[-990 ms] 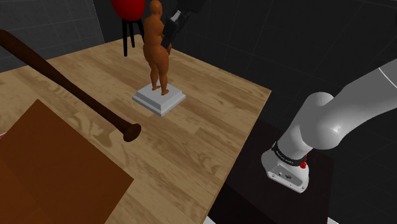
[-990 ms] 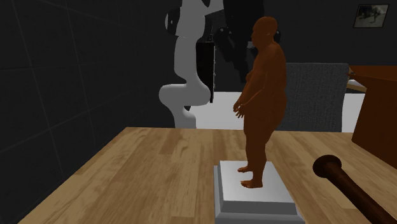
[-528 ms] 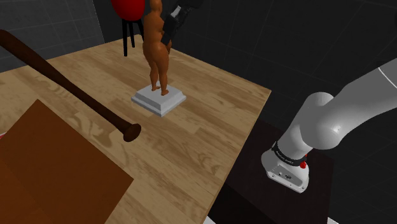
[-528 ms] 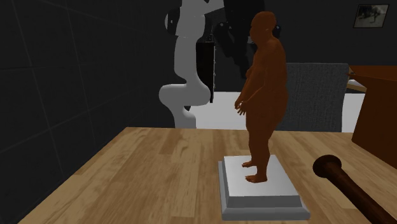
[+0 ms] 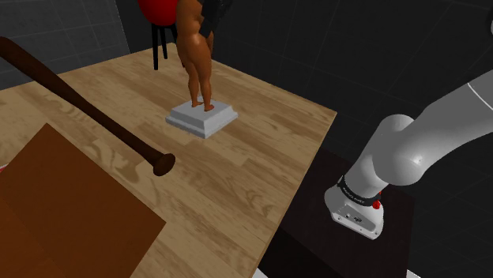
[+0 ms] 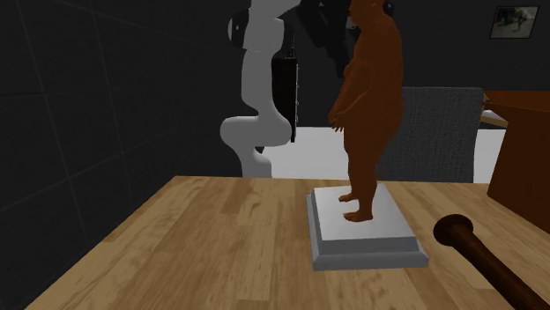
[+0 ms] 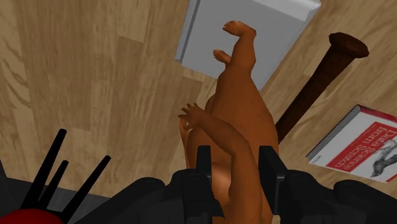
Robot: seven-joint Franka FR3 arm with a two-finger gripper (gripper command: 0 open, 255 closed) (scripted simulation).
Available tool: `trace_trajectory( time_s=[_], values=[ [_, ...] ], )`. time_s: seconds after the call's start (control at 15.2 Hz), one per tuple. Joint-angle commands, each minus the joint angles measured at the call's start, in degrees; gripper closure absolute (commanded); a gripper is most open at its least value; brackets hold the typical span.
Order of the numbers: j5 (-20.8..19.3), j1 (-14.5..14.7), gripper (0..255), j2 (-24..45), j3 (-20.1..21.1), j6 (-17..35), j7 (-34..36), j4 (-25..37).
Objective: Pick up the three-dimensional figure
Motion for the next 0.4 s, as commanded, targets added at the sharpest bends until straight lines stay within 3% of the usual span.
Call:
trace_trajectory(
  time_s=[0.0,0.33],
  values=[
    [-0.19,-0.09,255,0.43,0.01,-1.7,0.18,2.26],
    [-0.49,-0.23,255,1.27,0.02,-4.15,0.4,5.53]
  ],
)
